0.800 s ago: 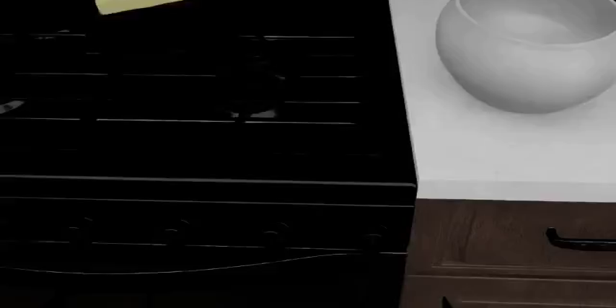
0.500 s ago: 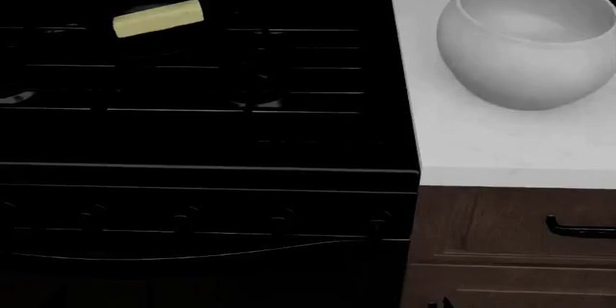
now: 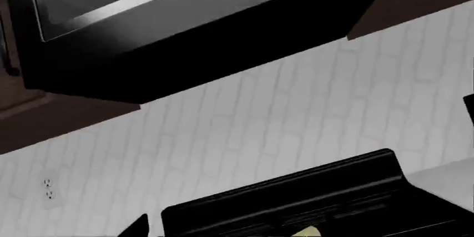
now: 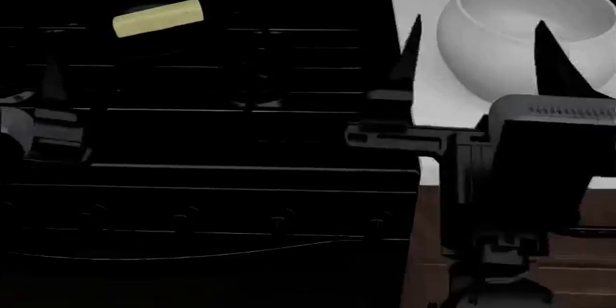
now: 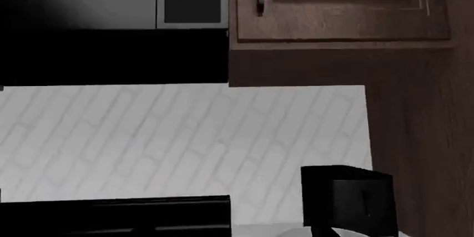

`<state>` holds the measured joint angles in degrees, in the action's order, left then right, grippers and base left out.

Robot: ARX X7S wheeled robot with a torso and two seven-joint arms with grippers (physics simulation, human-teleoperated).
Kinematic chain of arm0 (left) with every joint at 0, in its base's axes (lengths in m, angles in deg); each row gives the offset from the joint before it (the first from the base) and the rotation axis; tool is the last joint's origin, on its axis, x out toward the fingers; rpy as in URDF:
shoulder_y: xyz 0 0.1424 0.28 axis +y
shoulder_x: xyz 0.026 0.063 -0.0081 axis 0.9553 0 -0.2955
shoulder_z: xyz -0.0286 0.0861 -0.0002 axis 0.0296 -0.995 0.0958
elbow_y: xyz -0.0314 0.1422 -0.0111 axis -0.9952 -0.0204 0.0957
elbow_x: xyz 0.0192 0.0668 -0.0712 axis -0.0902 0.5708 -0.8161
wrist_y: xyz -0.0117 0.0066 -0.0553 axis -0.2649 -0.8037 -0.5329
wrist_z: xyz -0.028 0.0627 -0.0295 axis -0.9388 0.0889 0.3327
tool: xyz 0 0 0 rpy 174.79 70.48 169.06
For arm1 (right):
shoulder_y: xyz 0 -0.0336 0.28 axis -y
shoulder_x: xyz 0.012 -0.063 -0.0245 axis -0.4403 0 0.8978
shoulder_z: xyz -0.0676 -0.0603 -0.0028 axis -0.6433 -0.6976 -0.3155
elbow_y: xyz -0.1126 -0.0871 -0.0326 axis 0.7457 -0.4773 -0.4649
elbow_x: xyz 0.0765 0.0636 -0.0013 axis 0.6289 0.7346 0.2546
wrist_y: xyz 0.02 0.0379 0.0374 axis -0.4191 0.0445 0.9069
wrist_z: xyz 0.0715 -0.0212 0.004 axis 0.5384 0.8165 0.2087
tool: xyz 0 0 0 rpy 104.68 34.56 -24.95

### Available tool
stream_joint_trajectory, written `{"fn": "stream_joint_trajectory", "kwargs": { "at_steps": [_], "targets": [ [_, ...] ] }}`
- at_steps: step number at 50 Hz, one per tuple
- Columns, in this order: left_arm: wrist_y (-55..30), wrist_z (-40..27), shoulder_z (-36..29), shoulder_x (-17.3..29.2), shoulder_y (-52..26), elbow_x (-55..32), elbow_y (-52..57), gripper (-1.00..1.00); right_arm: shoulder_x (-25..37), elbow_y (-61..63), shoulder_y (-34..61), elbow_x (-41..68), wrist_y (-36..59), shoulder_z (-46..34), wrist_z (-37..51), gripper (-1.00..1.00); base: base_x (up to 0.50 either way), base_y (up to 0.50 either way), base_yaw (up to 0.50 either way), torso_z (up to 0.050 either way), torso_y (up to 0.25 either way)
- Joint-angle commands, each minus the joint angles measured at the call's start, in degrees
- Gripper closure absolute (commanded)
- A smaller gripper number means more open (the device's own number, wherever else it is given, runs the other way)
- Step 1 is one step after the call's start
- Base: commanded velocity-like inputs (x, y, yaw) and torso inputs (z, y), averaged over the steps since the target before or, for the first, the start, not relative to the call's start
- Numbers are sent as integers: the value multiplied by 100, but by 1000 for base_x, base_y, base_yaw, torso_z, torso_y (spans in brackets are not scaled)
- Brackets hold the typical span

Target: Pick the butter stick from the pan and place it in the bowl.

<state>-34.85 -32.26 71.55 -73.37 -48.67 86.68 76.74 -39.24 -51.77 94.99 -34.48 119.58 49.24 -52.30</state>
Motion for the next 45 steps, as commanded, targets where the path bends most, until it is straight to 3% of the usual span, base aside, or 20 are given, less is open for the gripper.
{"fn": "stream_joint_trajectory", "kwargs": {
  "at_steps": [1,7,15,21,23,29,45],
  "targets": [
    [-3515,641,-623,719,-3444,1061,2061,-100,-17,2177,3718,673,4293,764,-205,-100,0,0,0,0,0],
    [-3867,967,-563,684,-4276,907,1722,-100,-84,1754,4874,954,5287,874,-87,-100,0,0,0,0,0],
    [-4015,1282,-305,468,-5165,587,444,-100,284,269,5467,991,4579,358,225,-100,0,0,0,0,0],
    [-3853,1271,-365,514,-5329,547,-84,-100,409,-580,5603,857,4121,99,222,-100,0,0,0,0,0],
    [-3862,1284,-123,373,-5376,482,-314,-100,407,-867,5621,821,3984,88,228,-100,0,0,0,0,0],
    [-3770,1211,4,350,-5361,505,-428,-100,503,-901,5408,758,3545,-65,208,-100,0,0,0,0,0],
    [-3659,1165,55,346,-5120,503,-438,-100,507,-972,5241,851,3557,-41,203,-100,0,489,0,0,0]
  ]
}}
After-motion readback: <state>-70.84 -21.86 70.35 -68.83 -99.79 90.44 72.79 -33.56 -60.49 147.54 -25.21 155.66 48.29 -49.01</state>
